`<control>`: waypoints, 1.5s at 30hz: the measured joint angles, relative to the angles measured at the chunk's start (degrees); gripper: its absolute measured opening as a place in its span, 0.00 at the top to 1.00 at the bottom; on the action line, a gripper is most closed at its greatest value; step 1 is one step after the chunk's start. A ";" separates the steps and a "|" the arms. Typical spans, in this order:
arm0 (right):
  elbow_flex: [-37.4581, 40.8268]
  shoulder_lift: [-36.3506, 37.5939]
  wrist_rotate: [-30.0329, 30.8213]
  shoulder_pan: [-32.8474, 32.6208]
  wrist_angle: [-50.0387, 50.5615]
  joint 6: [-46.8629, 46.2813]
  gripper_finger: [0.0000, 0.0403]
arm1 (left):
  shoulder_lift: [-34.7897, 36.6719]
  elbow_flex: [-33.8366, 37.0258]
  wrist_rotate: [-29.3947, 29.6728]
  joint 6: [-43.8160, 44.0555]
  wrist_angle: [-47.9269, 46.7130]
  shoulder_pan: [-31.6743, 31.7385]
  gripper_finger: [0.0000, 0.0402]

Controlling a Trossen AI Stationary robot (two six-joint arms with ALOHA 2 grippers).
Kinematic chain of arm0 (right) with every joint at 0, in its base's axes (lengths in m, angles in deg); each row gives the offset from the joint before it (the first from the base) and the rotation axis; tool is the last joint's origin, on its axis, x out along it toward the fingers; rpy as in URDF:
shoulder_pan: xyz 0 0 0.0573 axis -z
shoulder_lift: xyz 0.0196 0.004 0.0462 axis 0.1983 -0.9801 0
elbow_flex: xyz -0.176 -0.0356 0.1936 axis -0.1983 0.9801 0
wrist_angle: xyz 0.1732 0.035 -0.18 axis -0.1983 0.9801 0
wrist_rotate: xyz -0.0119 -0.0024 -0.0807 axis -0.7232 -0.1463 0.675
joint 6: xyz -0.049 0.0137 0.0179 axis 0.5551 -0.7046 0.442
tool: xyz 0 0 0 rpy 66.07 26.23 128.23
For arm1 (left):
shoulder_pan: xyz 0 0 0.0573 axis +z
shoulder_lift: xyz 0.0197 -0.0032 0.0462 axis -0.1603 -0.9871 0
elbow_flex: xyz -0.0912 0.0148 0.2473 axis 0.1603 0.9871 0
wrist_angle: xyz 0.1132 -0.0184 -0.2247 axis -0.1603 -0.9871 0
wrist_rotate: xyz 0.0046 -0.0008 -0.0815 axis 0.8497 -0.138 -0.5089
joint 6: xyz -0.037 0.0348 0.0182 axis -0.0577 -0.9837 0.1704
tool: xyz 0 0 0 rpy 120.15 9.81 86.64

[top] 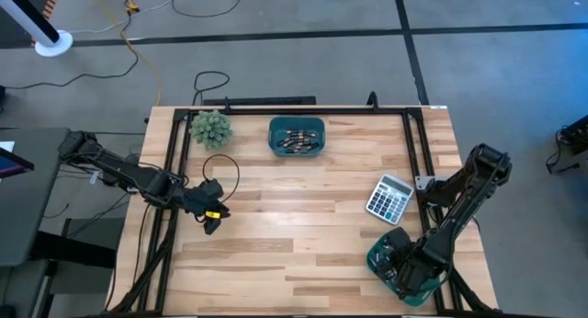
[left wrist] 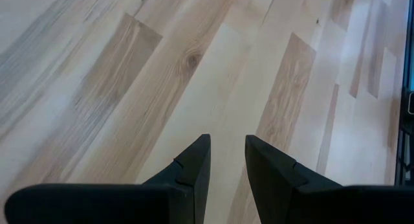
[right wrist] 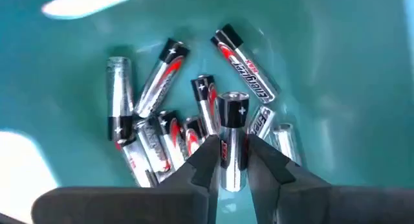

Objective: Sort batteries
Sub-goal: Put the silver battery into the green bin, then return to Home Position

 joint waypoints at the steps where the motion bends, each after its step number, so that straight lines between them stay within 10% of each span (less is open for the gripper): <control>1: -0.70 0.00 0.00 -0.16 0.95 0.31 0.79 | 0.00 0.00 0.00 0.00 0.00 0.00 0.77; 23: -7.69 3.67 0.46 -1.50 7.11 4.66 0.71 | 0.00 0.00 0.11 -7.98 -0.37 0.00 0.77; 39: -15.65 18.05 0.44 -4.17 24.02 38.89 0.71 | 0.09 0.00 17.59 -27.30 0.35 0.11 0.77; 45: -15.65 20.00 0.88 -4.19 28.33 38.90 0.71 | 3.55 7.71 15.22 -41.16 18.63 1.32 0.77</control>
